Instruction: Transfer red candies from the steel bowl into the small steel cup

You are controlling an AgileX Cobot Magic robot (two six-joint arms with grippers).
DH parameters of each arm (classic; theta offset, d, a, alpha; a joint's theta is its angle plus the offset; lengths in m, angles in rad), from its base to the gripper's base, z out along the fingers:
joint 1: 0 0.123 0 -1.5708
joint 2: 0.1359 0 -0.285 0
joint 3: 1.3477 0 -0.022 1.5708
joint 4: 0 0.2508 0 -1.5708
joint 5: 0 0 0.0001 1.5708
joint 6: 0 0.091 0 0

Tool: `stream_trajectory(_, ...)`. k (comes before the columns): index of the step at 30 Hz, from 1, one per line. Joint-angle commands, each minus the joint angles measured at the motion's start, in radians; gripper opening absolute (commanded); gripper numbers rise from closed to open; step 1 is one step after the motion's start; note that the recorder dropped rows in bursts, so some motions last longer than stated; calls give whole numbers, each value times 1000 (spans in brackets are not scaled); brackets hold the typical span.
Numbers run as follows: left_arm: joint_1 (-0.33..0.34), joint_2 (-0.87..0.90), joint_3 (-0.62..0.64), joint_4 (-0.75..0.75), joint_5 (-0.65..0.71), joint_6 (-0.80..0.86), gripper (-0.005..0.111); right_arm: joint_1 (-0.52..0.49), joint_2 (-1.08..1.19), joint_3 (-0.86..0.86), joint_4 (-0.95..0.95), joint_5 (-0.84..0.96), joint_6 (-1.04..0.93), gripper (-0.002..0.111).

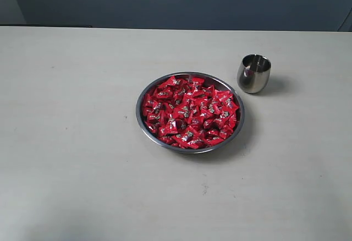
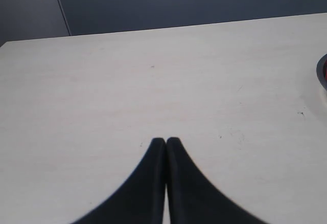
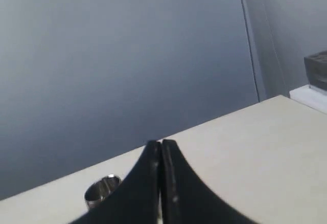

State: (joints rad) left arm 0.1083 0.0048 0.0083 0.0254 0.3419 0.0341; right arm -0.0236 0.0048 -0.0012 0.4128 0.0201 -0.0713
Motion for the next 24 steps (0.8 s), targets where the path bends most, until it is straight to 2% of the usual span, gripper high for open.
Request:
stream_trajectory(1,0,-5,-8,2,-8,-5,0,-4,-5,1,75,-166,0,-1)
stream_trajectory(6,0,-5,-8,2,-8,-5,0,-4,-5,1,154,-325,0,-1)
stream_trajectory(9,0,-5,-8,2,-8,-5,0,-4,-5,1,201,-353,1,-1)
stream_trajectory(16,0,-5,-8,2,-8,-5,0,-4,-5,1,197,-262,-6,-1)
stream_trajectory(24,0,-5,-8,2,-8,-5,0,-4,-5,1,198,-262,-6,-1)
